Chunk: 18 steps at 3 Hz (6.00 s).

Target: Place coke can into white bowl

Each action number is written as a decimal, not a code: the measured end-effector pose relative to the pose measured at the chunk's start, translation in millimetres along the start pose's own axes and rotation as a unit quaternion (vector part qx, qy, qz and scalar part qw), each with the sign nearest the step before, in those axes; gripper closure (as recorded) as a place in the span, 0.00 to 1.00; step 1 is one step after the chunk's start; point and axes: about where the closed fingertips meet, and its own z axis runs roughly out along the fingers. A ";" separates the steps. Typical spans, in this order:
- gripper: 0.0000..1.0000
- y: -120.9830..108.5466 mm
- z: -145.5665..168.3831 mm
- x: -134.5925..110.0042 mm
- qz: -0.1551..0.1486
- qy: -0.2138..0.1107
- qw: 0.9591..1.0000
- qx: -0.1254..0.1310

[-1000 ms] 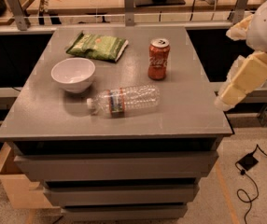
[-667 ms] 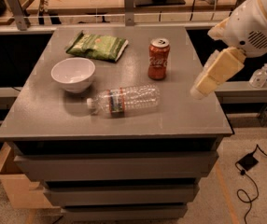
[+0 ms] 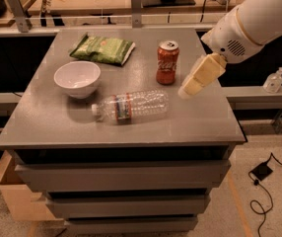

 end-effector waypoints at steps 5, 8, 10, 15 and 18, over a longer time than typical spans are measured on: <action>0.00 -75.5 48.1 -13.9 0.078 -0.092 0.990 0.067; 0.00 -81.0 76.6 -29.6 0.108 -0.092 0.986 0.085; 0.00 -105.2 92.1 -24.0 0.132 -0.098 0.979 0.117; 0.88 -115.9 105.8 -38.6 0.131 -0.111 0.978 0.121; 1.00 -94.5 49.0 -94.3 0.046 -0.165 0.975 0.139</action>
Offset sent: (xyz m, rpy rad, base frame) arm 0.0673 -0.0369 -0.0141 0.1421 -0.1063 -0.2130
